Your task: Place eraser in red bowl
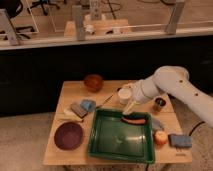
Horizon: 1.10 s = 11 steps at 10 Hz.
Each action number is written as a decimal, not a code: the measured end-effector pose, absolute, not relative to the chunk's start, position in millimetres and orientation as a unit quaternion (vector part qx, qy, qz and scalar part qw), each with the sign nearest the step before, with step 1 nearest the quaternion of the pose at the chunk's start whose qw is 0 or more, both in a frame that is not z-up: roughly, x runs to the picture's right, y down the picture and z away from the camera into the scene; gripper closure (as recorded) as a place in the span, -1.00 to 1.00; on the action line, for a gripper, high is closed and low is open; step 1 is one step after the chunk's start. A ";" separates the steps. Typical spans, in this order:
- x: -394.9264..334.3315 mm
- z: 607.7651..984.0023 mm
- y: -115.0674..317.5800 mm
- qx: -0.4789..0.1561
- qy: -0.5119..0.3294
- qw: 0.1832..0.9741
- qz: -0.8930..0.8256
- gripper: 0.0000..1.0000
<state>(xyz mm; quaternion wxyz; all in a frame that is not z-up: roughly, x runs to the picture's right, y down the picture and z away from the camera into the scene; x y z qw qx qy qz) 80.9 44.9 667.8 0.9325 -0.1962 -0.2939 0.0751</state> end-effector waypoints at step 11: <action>-4.4 646.1 45.2 -0.237 -0.315 0.918 0.034 -0.60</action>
